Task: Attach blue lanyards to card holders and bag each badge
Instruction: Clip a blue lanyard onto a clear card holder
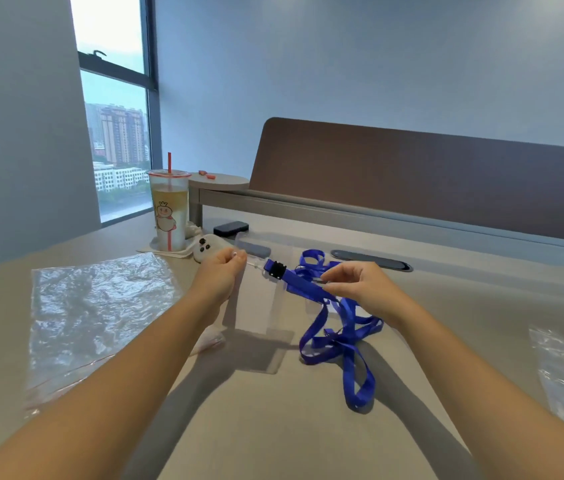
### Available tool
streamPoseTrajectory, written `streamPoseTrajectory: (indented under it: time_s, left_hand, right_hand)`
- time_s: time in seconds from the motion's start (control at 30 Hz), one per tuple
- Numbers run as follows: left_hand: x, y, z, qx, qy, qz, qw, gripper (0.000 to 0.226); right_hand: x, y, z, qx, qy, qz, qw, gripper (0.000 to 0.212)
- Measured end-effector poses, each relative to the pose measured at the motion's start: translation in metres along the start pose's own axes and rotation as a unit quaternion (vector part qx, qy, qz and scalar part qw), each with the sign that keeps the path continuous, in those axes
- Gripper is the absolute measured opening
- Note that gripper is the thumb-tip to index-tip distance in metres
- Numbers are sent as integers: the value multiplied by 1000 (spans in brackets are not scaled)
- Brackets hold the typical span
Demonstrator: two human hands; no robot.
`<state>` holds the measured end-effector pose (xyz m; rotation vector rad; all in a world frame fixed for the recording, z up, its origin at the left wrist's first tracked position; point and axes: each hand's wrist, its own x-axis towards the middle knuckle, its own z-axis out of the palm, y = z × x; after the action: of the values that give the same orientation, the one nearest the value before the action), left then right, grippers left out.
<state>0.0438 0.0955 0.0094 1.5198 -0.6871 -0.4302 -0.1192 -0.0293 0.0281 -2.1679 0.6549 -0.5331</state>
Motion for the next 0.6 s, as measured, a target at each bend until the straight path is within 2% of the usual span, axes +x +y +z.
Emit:
streamPoseTrajectory:
  time_s: [0.13,0.37,0.6]
  left_hand:
    - [-7,-20,4,32,6,-17,999,31]
    - [-20,-38,10,43,24,-38,998,28]
    - [-16,-41,18,76,20,-31,996,28]
  right_hand:
    - [-14,35,5,-40,2,48,998,22]
    - [-35,58,15,-198,-44,84,976,45]
    - [-30,69,5,-297,-28,112,948,19]
